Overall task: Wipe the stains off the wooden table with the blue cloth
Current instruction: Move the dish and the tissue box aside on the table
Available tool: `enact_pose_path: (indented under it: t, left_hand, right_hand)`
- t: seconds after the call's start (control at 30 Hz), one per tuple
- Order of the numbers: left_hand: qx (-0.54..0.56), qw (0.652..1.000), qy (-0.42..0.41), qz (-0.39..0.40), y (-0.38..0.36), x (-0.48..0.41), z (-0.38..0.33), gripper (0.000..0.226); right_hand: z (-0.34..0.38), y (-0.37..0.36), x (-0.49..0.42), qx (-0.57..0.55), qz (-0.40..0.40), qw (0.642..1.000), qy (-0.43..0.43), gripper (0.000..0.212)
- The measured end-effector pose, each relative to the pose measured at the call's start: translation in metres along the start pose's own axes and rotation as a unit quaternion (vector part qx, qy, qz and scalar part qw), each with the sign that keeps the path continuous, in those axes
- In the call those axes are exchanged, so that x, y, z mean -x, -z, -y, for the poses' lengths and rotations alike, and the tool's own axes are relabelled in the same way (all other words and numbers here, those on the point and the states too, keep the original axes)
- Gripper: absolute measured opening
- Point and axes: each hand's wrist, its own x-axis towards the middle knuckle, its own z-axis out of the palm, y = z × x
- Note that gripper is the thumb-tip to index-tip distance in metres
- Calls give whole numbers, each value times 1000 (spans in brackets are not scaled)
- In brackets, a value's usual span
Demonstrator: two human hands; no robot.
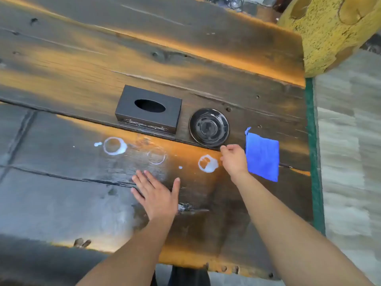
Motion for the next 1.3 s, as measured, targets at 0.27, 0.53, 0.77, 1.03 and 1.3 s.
enact_pose_path:
  t: [0.27,0.53,0.77,1.03,1.3]
  left_hand:
    - [-79,992,16,-99,-21,-2,-6,109]
    - [-81,988,38,-128,-30,-2,-5,112]
    - [-76,986,42,-139,-29,-3,-7,113]
    - [-63,985,41,-155,-29,-2,-10,113]
    - [-65,985,42,-156,-29,-4,-12,111]
  right_hand:
    - [18,-1,-35,-171,29,982,-71,4]
    - [13,9,-61,-210,16,976,-60,24]
    - [15,62,-132,-246,-36,968,-25,21]
    - [12,118,-202,-292,-121,946,-63,28]
    - [11,133,-224,-333,-159,925,-89,23]
